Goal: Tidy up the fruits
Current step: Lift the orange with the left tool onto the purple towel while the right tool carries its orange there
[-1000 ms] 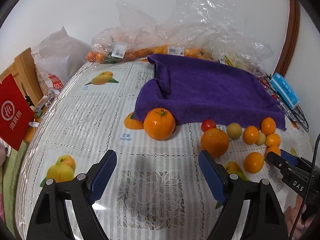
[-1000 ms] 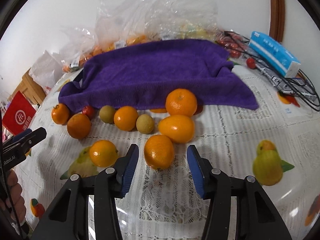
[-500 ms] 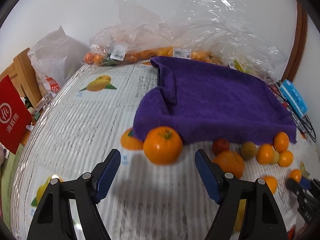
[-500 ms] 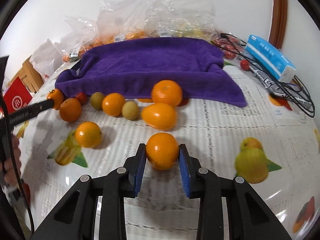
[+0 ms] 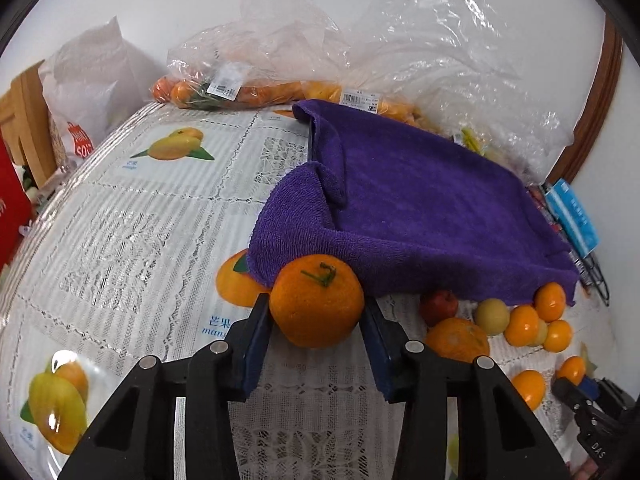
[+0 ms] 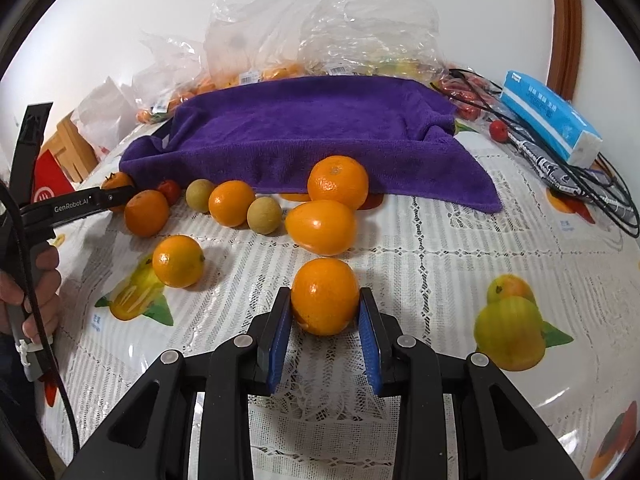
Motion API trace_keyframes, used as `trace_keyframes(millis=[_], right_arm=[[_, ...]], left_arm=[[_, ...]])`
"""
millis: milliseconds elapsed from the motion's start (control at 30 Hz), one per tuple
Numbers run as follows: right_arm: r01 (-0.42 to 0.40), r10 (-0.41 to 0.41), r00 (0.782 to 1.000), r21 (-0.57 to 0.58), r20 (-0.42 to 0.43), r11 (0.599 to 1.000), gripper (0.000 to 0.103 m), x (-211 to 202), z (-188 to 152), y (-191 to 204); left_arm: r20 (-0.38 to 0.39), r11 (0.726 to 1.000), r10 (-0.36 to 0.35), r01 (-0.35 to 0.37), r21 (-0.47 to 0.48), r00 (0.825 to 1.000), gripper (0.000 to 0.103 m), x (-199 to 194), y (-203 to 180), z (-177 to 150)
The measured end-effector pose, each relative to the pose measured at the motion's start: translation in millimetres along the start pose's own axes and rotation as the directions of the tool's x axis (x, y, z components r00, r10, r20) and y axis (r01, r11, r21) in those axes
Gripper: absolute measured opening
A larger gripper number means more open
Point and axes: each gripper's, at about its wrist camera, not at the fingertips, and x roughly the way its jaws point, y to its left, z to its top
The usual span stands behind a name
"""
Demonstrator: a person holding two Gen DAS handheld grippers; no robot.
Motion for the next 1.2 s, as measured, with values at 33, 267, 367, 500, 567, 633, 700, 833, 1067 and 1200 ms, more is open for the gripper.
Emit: trace_keyframes(millis=[33,267,367,500,567,633,700,833,1067,1200], right_arm=[[-0.007,0.007,1.000,0.003,0.001,1.000,0.032,-0.2,0.1,-0.6],[-0.058,0.059,0.997,-0.018,0.043,0.998,0.032,-8.3,-1.4,3.4],[-0.053,0.055,0.996,-0.025,0.074,0.998,0.032,-15.0,-2.3,4.4],[0.000,0.006,0.996,-0.059,0.093,0.998,0.032,-20.8,-1.0,10.4],[-0.006,0.012,0.995,-0.057,0.103,0.998,0.032,-25.3,1.9,11.5],[-0.012,0.017,0.994,-0.049,0.112,0.999,0.032,-30.5,6.2,10.8],[-0.006,0.012,0.991,-0.042,0.137,0.999,0.032,-38.3,12.3,9.8],[0.006,-0.001,0.984,-0.025,0.178,1.000,0.032,-52.5,25.4,7.0],[0.016,-0.011,0.973,-0.023,0.231,1.000,0.032,-74.0,49.3,2.6],[0.018,-0.013,0.964,-0.016,0.265,1.000,0.032,-82.2,64.4,1.0]], left_arm=[[0.000,1.000,-0.007,0.007,-0.004,1.000,0.042,-0.6,0.8,-0.4],[0.015,0.999,-0.031,0.030,0.015,0.999,0.041,-8.2,-5.4,-4.3],[0.016,0.999,-0.034,0.034,0.013,0.999,0.041,-13.7,-5.7,-6.0],[0.016,0.999,-0.037,0.037,0.006,0.999,0.041,-24.7,-3.6,-7.2],[0.028,0.999,-0.036,0.036,0.011,0.999,0.041,-33.5,-5.5,-6.8],[0.038,0.999,-0.041,0.041,0.016,0.998,0.041,-41.9,-7.7,-5.7],[0.043,0.999,-0.045,0.044,0.018,0.998,0.041,-50.0,-9.7,-4.4],[0.055,0.999,-0.025,0.024,0.023,0.998,0.042,-63.9,-14.9,-0.6],[0.073,1.000,0.008,-0.010,0.027,0.997,0.042,-80.1,-25.1,8.7],[0.099,0.999,0.009,-0.013,0.030,0.995,0.042,-87.9,-31.3,15.1]])
